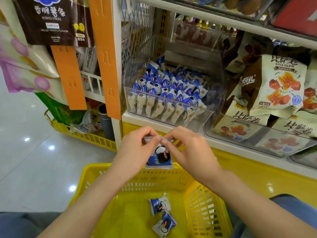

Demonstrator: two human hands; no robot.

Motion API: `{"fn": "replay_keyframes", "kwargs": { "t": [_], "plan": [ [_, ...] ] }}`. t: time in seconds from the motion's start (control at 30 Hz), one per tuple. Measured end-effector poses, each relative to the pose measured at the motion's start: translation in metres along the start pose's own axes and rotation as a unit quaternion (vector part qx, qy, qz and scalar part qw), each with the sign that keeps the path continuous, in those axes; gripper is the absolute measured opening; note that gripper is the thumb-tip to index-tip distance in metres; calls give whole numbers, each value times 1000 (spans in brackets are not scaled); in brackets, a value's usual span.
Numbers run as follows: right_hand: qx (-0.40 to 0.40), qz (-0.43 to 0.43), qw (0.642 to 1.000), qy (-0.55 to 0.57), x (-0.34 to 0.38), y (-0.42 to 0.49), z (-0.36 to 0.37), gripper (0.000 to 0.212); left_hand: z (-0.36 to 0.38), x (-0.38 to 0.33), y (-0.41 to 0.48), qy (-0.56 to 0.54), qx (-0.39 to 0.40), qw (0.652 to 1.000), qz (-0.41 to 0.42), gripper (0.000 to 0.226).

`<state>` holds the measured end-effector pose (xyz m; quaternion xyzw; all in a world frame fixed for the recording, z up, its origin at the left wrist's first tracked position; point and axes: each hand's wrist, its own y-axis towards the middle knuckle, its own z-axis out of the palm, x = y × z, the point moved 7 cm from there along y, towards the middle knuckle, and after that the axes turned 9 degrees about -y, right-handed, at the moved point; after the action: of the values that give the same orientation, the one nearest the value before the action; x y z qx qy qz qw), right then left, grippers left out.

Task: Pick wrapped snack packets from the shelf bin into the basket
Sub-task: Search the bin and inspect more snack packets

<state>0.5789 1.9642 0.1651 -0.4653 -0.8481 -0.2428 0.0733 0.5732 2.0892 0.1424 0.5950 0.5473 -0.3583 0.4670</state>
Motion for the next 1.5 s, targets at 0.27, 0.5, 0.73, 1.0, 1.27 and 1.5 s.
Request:
{"fn": "replay_keyframes", "kwargs": {
  "t": [0.27, 0.5, 0.73, 1.0, 1.27, 1.5],
  "plan": [
    [-122, 102, 980, 123, -18, 3, -21, 2, 2, 31, 1, -87, -18, 980, -177, 25],
    [-42, -133, 989, -46, 19, -2, -6, 10, 4, 32, -1, -362, -34, 900, -242, 24],
    [-10, 115, 977, 181, -11, 2, 2, 16, -4, 35, 1, -305, -80, 928, -200, 14],
    [50, 271, 858, 433, -22, -1, 24, 14, 2, 15, 0, -69, -40, 996, -38, 29],
    [46, 269, 898, 345, -27, -7, 31, 20, 7, 17, -6, 100, -24, 994, 35, 43],
    [20, 233, 939, 252, -26, -9, 22, 16, 10, 12, -4, 87, 34, 995, 40, 46]
  ]
}}
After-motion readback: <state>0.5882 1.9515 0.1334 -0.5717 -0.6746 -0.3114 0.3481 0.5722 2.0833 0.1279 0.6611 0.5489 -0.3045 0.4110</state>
